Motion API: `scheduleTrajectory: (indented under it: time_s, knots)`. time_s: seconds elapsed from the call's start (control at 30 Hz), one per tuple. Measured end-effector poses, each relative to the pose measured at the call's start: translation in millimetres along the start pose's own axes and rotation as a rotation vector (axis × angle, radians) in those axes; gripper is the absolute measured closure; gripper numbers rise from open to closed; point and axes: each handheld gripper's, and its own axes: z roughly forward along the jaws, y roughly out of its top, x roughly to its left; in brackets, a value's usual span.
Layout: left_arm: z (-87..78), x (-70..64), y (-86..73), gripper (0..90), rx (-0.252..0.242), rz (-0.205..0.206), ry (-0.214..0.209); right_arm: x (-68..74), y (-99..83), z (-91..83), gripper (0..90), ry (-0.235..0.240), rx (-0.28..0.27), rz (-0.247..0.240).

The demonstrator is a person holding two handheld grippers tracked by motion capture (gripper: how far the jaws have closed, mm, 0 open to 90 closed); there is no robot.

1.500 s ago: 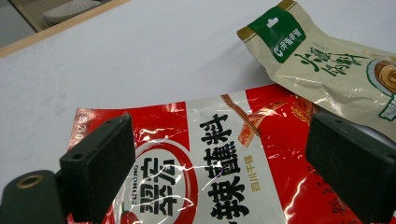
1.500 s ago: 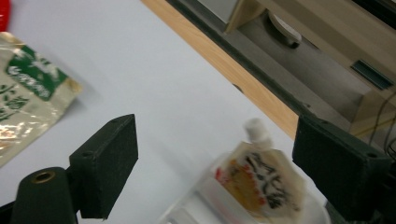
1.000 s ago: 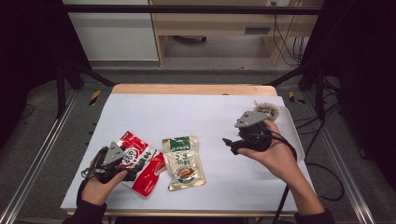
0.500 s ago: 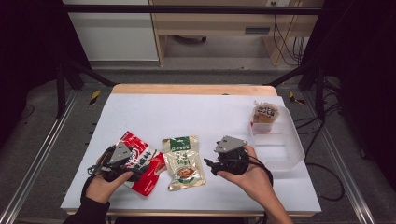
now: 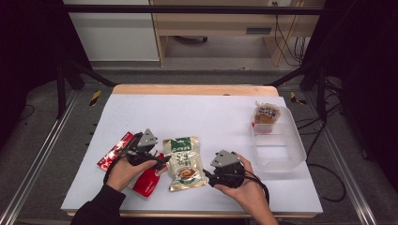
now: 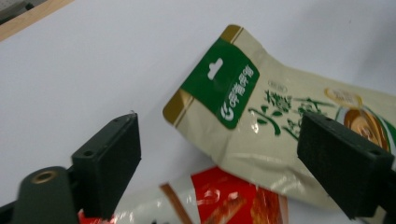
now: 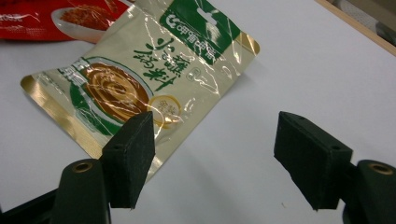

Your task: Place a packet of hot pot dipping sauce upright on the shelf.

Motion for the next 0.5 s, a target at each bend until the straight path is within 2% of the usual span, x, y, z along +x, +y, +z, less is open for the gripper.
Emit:
scheduleTrajectory:
  time_s: [0.1,0.2,0.3,0.33,0.43,0.47,0.5]
  knots:
    - [14.2,3.3,3.8,15.8,0.023,0.000,0.006,-0.4,-5.4,1.0,29.2,-0.006,0.013,0.018]
    - [22.4,6.7,3.1,17.4,0.046,-0.016,0.000,-1.8,-8.7,3.7,29.2,-0.012,0.026,0.029]
    - [27.8,8.9,2.2,18.1,0.068,-0.019,-0.005,-2.1,-9.9,5.8,29.2,-0.017,0.030,0.043]
    - [28.5,9.6,2.2,21.6,0.069,-0.019,-0.010,-1.1,-10.1,5.2,29.2,-0.020,0.034,0.031]
    - [29.2,9.8,2.5,23.0,0.073,-0.023,-0.017,-1.1,-10.6,5.2,29.7,-0.026,0.032,0.025]
    - [29.8,10.0,2.3,27.8,0.072,-0.028,-0.026,-2.9,-12.1,6.4,29.7,-0.037,0.039,0.029]
    - [30.5,10.1,1.9,27.8,0.074,-0.031,-0.031,-2.9,-12.1,6.4,29.7,-0.037,0.039,0.029]
